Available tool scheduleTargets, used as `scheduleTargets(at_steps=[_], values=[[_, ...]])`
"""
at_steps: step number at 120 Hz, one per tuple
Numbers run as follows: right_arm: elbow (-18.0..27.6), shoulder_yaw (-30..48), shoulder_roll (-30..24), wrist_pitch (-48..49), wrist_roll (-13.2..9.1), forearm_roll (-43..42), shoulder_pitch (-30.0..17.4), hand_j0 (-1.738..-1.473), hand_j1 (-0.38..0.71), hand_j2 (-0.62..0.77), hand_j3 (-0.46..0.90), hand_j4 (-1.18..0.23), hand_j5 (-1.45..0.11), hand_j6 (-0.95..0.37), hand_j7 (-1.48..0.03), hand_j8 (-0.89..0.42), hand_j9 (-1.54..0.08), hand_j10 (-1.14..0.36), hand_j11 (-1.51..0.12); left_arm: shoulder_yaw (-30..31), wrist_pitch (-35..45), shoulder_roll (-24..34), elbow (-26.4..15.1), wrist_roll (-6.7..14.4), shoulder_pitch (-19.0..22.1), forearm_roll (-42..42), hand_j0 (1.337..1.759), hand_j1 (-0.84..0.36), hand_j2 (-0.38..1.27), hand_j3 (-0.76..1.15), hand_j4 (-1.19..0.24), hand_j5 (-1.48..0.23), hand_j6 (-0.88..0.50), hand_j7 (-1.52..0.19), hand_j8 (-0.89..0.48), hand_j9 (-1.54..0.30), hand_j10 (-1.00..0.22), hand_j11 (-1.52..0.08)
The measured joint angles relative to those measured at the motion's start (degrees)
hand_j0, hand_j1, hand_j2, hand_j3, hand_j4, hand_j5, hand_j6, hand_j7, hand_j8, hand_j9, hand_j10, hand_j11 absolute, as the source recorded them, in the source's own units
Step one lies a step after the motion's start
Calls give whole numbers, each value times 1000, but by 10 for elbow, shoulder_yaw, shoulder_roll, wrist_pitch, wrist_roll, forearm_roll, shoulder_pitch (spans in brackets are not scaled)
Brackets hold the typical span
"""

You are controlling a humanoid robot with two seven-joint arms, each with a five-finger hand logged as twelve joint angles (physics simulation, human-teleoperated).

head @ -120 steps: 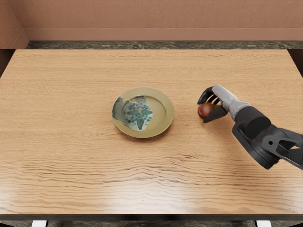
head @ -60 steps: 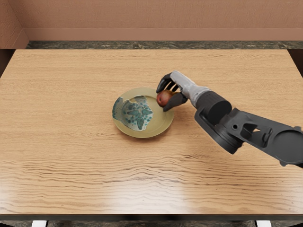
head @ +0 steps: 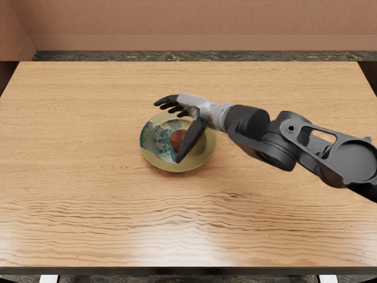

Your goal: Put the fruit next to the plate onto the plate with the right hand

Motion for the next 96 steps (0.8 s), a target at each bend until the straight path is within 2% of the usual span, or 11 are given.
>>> scheduleTargets(at_steps=[7, 14, 32, 43, 68, 80, 96], values=[[0, 60, -31, 105, 47, 58, -22, -1658, -219, 95, 0, -135, -187, -91, -180, -64, -184, -62, -181, 0, 0, 0, 0, 0, 0, 0, 1658, 326, 3, 0, -19, -24, -19, -24, -19, -24, -19, -24], [-1, 121, -51, 200, 81, 106, -60, -1658, -251, 72, 0, -101, -141, -68, -135, -48, -138, -47, -136, 0, 0, 0, 0, 0, 0, 0, 1658, 326, 3, 0, -19, -24, -19, -24, -19, -24, -19, -25], [-4, 236, -76, 301, 128, 193, -193, -1658, -302, 35, 0, -49, -68, -33, -65, -23, -66, -22, -65, 0, 0, 0, 0, 0, 0, 0, 1658, 326, 3, 0, -19, -24, -19, -25, -19, -25, -19, -25], [-16, 338, -82, 320, 140, 233, -293, -1658, -319, 22, 0, -31, -43, -21, -41, -15, -42, -14, -42, 0, 0, 0, 0, 0, 0, 0, 1658, 326, 4, 0, -19, -25, -19, -25, -19, -25, -19, -25], [-46, 527, -99, 331, 146, 295, -458, -1658, -339, 9, 0, -11, -16, -7, -15, -5, -15, -5, -15, 0, 0, 0, 0, 0, -2, 1, 1658, 326, 4, 0, -19, -25, -19, -25, -19, -25, -19, -25], [-60, 581, -103, 332, 147, 308, -496, -1658, -343, 6, 0, -6, -9, -4, -9, -2, -9, -3, -9, -1, 0, 0, 0, 0, -10, 1, 1658, 326, 4, 0, -19, -25, -19, -25, -19, -25, -19, -25], [-78, 611, -104, 333, 146, 323, -514, -1658, -346, 4, 0, -3, -5, -1, -5, -1, -5, -1, -5, -1, 0, 0, 0, 0, -12, 1, 1658, 326, 4, 0, -19, -25, -19, -25, -19, -25, -19, -25]])
